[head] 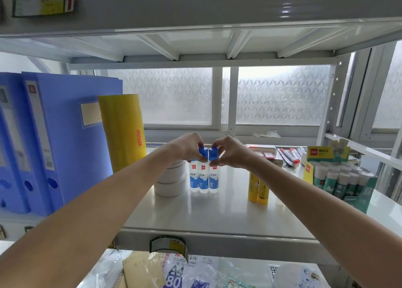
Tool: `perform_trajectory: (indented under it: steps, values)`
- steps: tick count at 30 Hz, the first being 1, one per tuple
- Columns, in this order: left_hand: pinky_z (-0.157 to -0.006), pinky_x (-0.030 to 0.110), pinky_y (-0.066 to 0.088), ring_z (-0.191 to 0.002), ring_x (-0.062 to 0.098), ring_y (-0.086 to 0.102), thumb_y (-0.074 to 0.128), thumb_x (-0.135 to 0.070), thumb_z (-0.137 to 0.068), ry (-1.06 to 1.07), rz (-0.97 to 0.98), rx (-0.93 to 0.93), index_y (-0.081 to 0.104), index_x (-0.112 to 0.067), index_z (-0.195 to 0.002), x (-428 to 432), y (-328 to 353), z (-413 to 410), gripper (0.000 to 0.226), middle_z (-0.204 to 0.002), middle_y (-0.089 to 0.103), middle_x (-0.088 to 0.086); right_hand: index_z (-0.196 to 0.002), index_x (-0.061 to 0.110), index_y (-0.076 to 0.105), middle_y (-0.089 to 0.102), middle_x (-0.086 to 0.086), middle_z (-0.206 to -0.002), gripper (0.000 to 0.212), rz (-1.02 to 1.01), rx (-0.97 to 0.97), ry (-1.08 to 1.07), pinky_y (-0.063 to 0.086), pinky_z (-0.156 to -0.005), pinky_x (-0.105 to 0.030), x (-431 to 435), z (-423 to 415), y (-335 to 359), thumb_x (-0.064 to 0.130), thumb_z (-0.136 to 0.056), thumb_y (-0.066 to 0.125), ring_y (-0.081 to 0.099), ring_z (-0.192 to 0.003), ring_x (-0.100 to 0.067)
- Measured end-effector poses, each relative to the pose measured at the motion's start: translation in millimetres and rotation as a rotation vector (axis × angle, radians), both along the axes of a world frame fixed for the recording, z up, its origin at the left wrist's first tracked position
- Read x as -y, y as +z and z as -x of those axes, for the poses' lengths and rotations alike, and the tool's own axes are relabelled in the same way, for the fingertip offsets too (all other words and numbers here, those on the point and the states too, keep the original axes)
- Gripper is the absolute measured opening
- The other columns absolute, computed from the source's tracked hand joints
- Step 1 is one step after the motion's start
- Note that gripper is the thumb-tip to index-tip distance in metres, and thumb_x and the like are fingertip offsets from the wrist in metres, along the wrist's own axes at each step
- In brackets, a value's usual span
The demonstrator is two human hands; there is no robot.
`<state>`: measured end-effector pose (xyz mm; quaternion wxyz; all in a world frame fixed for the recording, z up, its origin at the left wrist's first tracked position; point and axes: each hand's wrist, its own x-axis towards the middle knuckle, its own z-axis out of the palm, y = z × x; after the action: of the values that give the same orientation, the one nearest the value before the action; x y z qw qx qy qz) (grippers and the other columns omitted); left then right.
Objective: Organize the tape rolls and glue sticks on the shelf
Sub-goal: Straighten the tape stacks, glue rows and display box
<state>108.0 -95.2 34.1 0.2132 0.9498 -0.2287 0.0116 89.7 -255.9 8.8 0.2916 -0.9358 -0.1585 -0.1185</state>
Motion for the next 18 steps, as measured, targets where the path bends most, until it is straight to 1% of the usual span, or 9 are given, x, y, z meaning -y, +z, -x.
perform_trajectory:
  steps: [2, 4, 8, 11, 12, 14, 15, 18]
  values:
    - [-0.076, 0.028, 0.055, -0.099, 0.026, 0.065, 0.071, -0.016, -0.085, 0.004, -0.006, 0.006, 0.062, -0.004, -0.109, 0, 0, 1, 0.028, -0.109, 0.068, 0.014, -0.107, 0.003, 0.065, 0.069, -0.012, -0.103, 0.039, -0.004, 0.002, -0.003, 0.046, -0.063, -0.014, 1, 1, -1, 0.011, -0.073, 0.081, 0.064, -0.089, -0.021]
    - [-0.077, 0.029, 0.055, -0.1, 0.026, 0.065, 0.071, -0.017, -0.085, 0.009, -0.01, 0.015, 0.062, -0.005, -0.109, 0, -1, 2, 0.028, -0.109, 0.068, 0.013, -0.109, 0.003, 0.064, 0.069, -0.012, -0.104, 0.04, -0.012, -0.003, -0.005, 0.046, -0.06, -0.013, 1, 2, -2, 0.012, -0.074, 0.081, 0.064, -0.088, -0.02]
    - [-0.072, 0.027, 0.053, -0.101, 0.025, 0.064, 0.072, -0.018, -0.084, 0.016, -0.018, 0.035, 0.061, -0.006, -0.112, 0, -2, 5, 0.031, -0.113, 0.067, 0.011, -0.113, 0.003, 0.062, 0.069, -0.011, -0.106, 0.044, 0.009, -0.006, -0.005, 0.048, -0.065, -0.019, 1, 6, -2, 0.013, -0.074, 0.08, 0.064, -0.094, -0.024]
    - [-0.075, 0.03, 0.054, -0.101, 0.024, 0.063, 0.074, -0.019, -0.083, 0.034, -0.045, 0.043, 0.059, -0.006, -0.117, -1, 2, 9, 0.039, -0.117, 0.066, 0.011, -0.115, 0.004, 0.061, 0.069, -0.012, -0.109, 0.045, 0.027, -0.005, 0.002, 0.047, -0.066, -0.02, 5, 9, 0, 0.016, -0.076, 0.079, 0.064, -0.096, -0.023]
    - [-0.078, 0.032, 0.054, -0.101, 0.024, 0.063, 0.075, -0.021, -0.082, 0.042, -0.068, 0.058, 0.059, -0.006, -0.119, -2, 4, 11, 0.044, -0.117, 0.066, 0.011, -0.117, 0.005, 0.061, 0.069, -0.011, -0.109, 0.047, 0.028, -0.002, 0.004, 0.047, -0.065, -0.02, 7, 12, 1, 0.017, -0.076, 0.079, 0.064, -0.095, -0.021]
    - [-0.088, 0.037, 0.052, -0.105, 0.024, 0.06, 0.079, -0.027, -0.078, 0.073, -0.134, 0.138, 0.058, -0.006, -0.123, -4, 12, 16, 0.054, -0.118, 0.064, 0.01, -0.121, 0.007, 0.06, 0.07, -0.009, -0.109, 0.05, 0.045, 0.003, 0.002, 0.046, -0.065, -0.019, 16, 18, 6, 0.021, -0.076, 0.08, 0.064, -0.092, -0.018]
    - [-0.091, 0.037, 0.051, -0.107, 0.024, 0.059, 0.08, -0.028, -0.076, 0.087, -0.155, 0.189, 0.058, -0.006, -0.124, -5, 16, 20, 0.058, -0.119, 0.063, 0.01, -0.121, 0.007, 0.061, 0.07, -0.008, -0.109, 0.051, 0.063, 0.005, 0.0, 0.047, -0.067, -0.02, 23, 21, 9, 0.022, -0.076, 0.08, 0.065, -0.092, -0.018]
    - [-0.093, 0.033, 0.048, -0.11, 0.023, 0.059, 0.08, -0.029, -0.077, 0.041, -0.178, 0.337, 0.057, -0.006, -0.127, 5, 33, 35, 0.059, -0.123, 0.063, 0.009, -0.111, 0.007, 0.068, 0.07, -0.006, -0.103, 0.041, 0.099, 0.013, -0.018, 0.052, -0.076, -0.025, 47, 34, 20, 0.024, -0.076, 0.08, 0.067, -0.091, -0.017]
